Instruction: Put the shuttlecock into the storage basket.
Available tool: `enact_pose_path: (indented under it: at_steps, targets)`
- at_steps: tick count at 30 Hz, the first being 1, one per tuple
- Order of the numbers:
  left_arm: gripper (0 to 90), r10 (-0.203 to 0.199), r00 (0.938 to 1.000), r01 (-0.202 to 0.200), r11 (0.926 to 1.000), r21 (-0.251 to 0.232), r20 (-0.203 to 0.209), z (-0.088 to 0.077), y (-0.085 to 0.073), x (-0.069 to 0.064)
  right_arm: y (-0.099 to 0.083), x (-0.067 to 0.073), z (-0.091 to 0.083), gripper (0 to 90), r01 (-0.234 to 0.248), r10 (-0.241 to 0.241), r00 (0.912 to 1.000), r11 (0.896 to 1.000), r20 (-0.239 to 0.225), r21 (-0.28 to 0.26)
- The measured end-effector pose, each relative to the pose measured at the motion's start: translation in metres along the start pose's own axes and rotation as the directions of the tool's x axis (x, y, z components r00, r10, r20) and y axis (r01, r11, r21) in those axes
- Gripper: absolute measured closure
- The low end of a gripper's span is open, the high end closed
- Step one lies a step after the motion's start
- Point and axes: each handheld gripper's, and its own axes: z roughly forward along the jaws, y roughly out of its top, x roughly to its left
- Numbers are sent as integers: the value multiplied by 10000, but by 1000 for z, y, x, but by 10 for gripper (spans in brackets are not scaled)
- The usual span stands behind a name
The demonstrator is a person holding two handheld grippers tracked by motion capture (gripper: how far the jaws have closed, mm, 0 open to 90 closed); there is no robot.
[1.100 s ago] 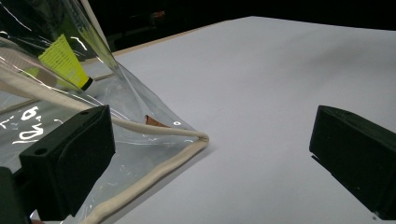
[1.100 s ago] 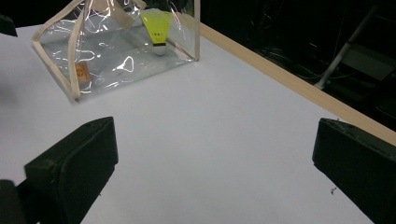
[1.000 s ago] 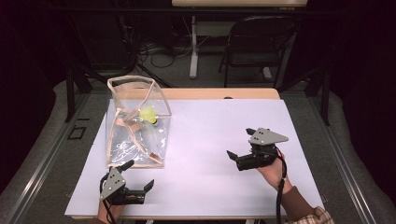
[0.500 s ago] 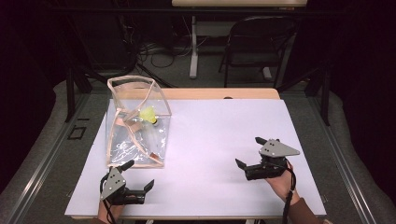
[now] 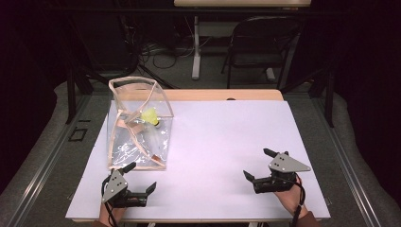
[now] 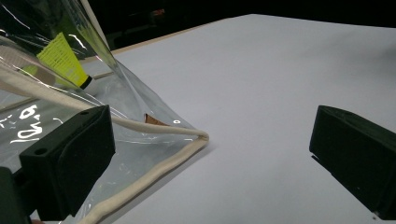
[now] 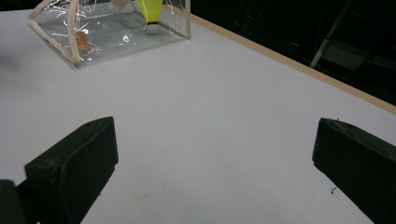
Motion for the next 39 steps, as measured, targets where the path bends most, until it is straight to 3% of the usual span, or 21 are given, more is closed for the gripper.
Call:
enact_pose_path:
  at_steps: [34,39]
  targets:
    - [1,45,9999,-46,9999,144,107,3,0,-1,-44,12,-22,0,402,-390,9989,9980,274,-481]
    - [1,-98,9999,95,9996,265,110,4,0,1,-46,11,-21,0,246,-239,9996,9984,152,-512]
